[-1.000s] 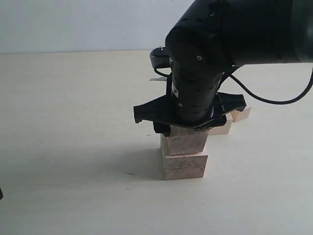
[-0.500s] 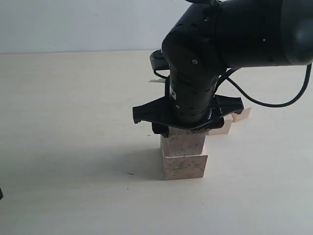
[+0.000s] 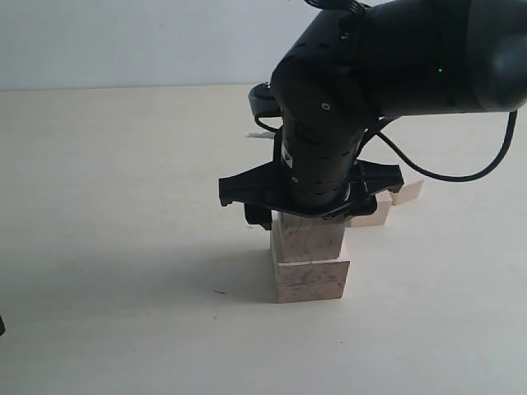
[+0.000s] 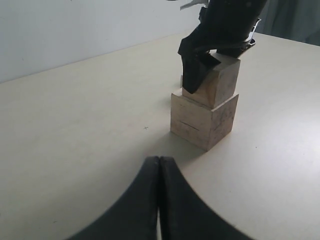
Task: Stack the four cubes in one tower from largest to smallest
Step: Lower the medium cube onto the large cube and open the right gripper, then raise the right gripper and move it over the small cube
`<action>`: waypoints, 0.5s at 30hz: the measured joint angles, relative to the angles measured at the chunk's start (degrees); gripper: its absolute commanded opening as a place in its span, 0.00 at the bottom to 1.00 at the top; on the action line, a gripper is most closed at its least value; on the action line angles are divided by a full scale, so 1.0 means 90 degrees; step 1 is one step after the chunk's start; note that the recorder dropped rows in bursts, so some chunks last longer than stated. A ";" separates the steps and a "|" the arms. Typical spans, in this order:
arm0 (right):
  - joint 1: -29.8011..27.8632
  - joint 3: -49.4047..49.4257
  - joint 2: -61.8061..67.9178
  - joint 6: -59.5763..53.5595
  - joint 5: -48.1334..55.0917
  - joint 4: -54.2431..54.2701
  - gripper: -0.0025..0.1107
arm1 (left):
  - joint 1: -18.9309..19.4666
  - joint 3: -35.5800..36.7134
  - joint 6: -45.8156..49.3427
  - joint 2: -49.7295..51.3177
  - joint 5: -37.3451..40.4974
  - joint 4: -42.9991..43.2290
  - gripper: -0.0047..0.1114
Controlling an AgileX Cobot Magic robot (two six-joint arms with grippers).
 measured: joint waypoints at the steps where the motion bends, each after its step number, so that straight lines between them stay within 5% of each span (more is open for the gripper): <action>1: 0.0000 0.0000 -0.0012 0.0000 0.0000 0.0000 0.68 | 0.0000 0.0000 0.0000 0.0000 0.0000 0.0000 0.04; 15: 0.0000 0.0000 -0.0897 0.0329 0.0097 -0.0964 0.68 | 0.0000 0.0000 0.0000 0.0000 0.0000 0.0000 0.04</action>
